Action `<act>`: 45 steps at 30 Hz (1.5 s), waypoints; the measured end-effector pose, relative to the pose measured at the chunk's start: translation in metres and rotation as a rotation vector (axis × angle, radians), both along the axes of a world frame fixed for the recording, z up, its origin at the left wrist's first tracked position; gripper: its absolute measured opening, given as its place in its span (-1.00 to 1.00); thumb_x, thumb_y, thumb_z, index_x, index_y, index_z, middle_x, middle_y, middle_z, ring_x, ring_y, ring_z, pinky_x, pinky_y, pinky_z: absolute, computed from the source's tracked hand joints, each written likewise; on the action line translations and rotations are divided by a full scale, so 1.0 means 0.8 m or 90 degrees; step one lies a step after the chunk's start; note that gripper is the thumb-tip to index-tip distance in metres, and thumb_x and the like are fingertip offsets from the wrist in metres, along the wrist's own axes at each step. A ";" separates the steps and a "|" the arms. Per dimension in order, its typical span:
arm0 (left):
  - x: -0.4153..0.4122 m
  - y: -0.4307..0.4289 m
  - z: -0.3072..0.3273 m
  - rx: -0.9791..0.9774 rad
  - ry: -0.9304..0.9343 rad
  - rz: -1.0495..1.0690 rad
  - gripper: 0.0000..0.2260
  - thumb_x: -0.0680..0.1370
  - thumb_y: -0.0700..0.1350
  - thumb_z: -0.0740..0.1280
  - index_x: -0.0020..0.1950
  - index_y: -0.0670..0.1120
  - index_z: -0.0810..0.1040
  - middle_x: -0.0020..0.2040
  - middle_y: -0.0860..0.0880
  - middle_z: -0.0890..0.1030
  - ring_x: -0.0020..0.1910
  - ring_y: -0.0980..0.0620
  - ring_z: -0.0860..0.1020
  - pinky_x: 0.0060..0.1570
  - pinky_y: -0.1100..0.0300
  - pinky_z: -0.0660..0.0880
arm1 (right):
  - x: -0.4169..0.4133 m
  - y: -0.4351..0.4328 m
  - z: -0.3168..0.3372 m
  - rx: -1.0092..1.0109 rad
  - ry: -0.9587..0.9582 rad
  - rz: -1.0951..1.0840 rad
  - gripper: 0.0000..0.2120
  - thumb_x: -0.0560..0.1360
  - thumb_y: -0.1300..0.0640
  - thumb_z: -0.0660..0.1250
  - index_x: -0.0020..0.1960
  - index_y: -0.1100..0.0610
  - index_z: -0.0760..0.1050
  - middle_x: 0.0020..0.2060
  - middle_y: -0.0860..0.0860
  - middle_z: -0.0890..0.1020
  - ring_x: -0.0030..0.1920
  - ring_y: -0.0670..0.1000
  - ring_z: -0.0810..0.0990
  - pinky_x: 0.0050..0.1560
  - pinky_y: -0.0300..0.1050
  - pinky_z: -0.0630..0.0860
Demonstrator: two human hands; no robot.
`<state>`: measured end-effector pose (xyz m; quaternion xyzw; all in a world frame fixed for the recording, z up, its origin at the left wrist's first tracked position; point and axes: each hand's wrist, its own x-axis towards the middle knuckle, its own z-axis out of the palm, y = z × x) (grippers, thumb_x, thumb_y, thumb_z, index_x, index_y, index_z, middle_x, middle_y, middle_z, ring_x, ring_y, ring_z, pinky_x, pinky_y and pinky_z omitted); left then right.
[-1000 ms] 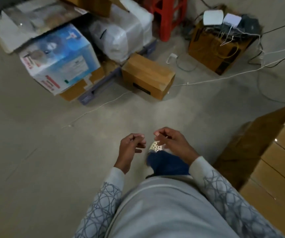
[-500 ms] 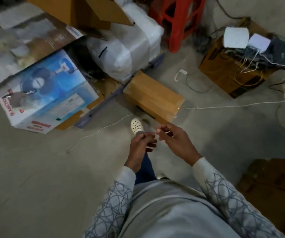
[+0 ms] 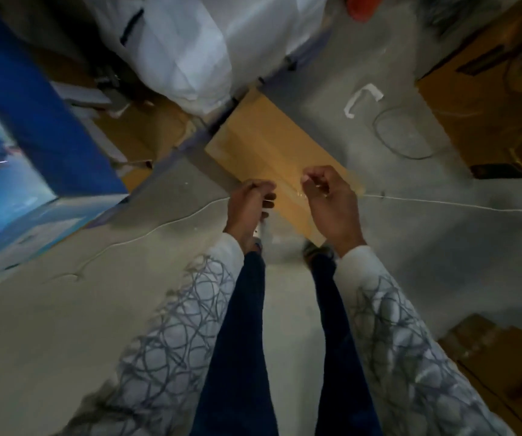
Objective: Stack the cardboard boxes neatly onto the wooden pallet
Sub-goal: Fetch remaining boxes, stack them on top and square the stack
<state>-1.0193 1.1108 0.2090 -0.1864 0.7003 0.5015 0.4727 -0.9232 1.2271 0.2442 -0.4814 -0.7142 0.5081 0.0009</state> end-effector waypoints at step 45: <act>0.291 0.056 0.417 0.228 0.769 -0.841 -0.27 0.37 0.32 0.28 0.48 0.04 0.41 0.45 -0.04 0.42 0.41 -0.14 0.30 0.34 -0.06 0.07 | 0.305 -0.251 0.275 -0.292 0.281 -1.194 0.25 -0.10 -0.48 0.59 0.48 0.02 0.40 0.41 0.08 0.46 0.29 0.25 0.52 0.17 0.30 0.59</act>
